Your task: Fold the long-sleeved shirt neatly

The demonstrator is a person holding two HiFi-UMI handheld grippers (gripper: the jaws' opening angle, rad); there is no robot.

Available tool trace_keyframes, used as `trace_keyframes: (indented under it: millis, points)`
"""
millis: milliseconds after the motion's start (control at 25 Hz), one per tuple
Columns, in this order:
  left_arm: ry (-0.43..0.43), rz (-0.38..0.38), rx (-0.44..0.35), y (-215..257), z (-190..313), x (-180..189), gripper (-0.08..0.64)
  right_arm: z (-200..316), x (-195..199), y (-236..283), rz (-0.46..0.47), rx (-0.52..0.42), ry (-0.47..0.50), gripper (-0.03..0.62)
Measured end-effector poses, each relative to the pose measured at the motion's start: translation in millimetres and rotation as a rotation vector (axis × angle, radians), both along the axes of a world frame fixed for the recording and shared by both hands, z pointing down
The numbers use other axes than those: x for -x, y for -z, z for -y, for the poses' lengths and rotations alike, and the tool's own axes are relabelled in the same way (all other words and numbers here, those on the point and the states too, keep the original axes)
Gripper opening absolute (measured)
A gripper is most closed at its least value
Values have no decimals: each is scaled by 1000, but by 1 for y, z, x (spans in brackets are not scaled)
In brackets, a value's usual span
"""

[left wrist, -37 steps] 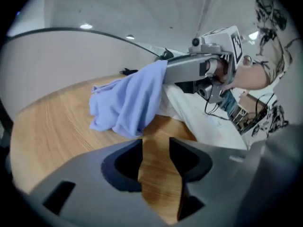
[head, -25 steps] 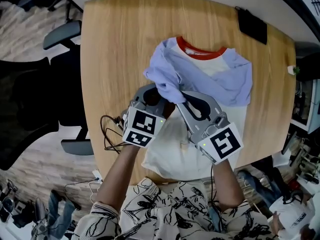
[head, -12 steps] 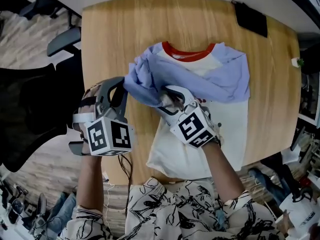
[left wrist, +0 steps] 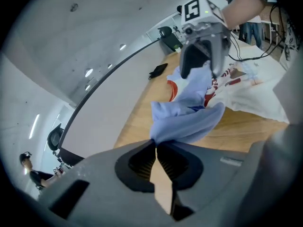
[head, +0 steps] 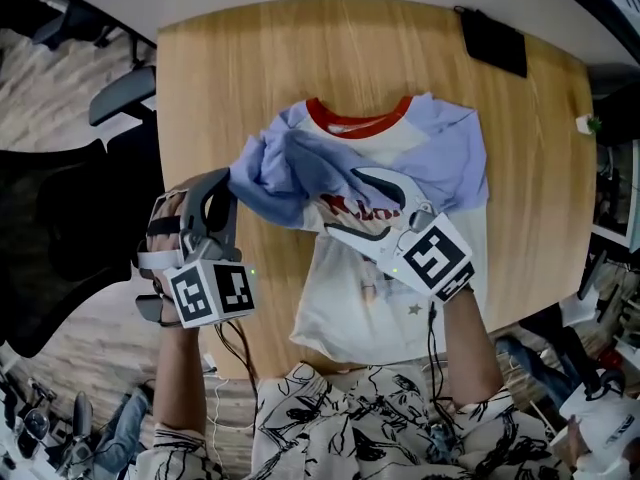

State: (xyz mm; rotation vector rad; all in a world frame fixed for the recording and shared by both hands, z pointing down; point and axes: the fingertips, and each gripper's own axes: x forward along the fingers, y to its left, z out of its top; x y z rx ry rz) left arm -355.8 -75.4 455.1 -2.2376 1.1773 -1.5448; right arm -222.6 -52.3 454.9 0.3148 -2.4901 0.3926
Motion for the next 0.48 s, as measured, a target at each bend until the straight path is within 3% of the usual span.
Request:
trace_keyframes:
  millis: [120, 240, 360, 480]
  points:
    - [12, -19, -30, 3, -1, -3, 17, 64, -62, -6, -138, -110, -89, 319]
    - [29, -13, -74, 8, 1, -13, 17, 123, -121, -37, -300, -154, -112, 318]
    - [53, 18, -115, 12, 9, -19, 17, 175, -148, -58, -316, -122, -113, 307]
    - [95, 13, -122, 14, 8, -21, 17, 188, -152, -81, -312, -3, -16, 241]
